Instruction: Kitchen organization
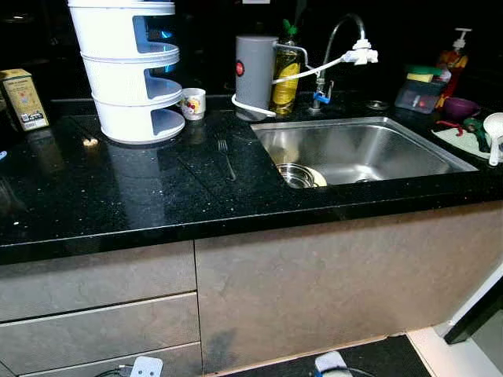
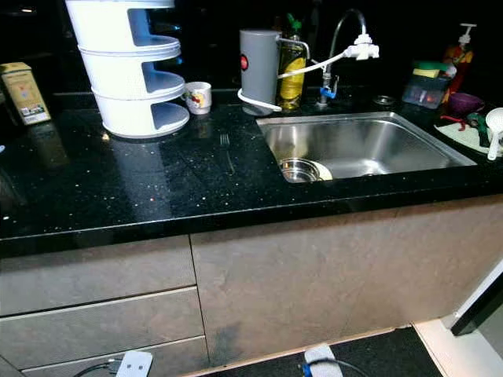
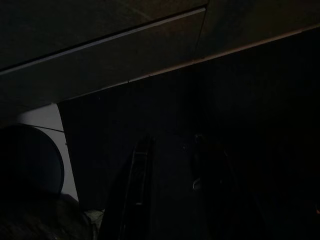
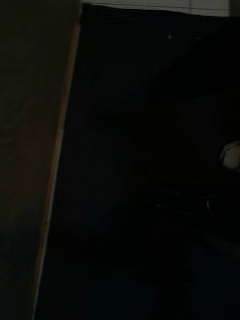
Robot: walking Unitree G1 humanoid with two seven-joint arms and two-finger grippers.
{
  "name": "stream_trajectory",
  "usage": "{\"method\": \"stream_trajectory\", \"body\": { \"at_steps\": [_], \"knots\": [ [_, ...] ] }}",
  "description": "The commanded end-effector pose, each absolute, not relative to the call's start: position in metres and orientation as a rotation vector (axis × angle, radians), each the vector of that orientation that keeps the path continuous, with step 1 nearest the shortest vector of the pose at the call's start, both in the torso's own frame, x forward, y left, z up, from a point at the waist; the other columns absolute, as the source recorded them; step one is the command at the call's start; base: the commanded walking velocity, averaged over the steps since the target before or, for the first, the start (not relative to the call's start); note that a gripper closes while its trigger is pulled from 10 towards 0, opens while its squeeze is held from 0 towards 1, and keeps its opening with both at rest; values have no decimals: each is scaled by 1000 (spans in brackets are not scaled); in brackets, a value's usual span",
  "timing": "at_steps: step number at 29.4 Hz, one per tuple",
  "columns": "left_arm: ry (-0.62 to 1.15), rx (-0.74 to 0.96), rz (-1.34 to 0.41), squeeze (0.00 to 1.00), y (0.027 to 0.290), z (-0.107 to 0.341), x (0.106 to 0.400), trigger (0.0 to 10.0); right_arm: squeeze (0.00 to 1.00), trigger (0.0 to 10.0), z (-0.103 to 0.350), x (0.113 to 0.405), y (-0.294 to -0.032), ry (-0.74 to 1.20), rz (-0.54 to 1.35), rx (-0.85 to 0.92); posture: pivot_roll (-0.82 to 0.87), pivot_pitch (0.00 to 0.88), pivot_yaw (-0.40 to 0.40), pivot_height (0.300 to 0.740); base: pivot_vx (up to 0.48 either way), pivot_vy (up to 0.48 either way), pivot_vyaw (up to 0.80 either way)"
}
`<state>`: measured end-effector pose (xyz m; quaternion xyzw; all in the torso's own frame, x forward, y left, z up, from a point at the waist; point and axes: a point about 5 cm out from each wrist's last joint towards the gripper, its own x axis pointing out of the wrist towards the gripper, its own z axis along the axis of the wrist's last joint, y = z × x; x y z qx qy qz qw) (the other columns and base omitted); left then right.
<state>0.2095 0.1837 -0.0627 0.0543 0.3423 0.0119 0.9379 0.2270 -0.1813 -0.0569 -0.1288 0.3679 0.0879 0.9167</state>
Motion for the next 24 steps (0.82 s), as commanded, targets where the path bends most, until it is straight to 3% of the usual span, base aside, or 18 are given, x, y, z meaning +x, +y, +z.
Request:
{"method": "stream_trajectory", "body": {
  "at_steps": [1, 9, 12, 15, 24],
  "knots": [
    [717, 99, 41, 0, 185, -65, 206, 10000, 0, 10000, -60, 224, -180, 783, 189, -257, 8, 123, -49, 740, 0, 0, 0],
    [713, 111, -30, 0, 167, -67, 204, 10000, 0, 10000, -54, 231, -190, 780, 179, -204, -19, 120, -14, 740, 0, 0, 0],
    [705, 115, -65, 0, 164, -66, 205, 10000, 0, 10000, -49, 239, -189, 762, 170, -156, -62, 171, -9, 740, 0, 0, 0],
    [723, 151, -83, 0, 166, -68, 203, 10000, 0, 10000, -39, 254, -178, 723, 213, -111, -47, 158, 0, 740, 0, 0, 0],
    [717, 169, -59, 0, 175, -66, 205, 10000, 0, 10000, -35, 262, -161, 739, 285, -128, -47, 146, -14, 740, 0, 0, 0]
  ]
}}
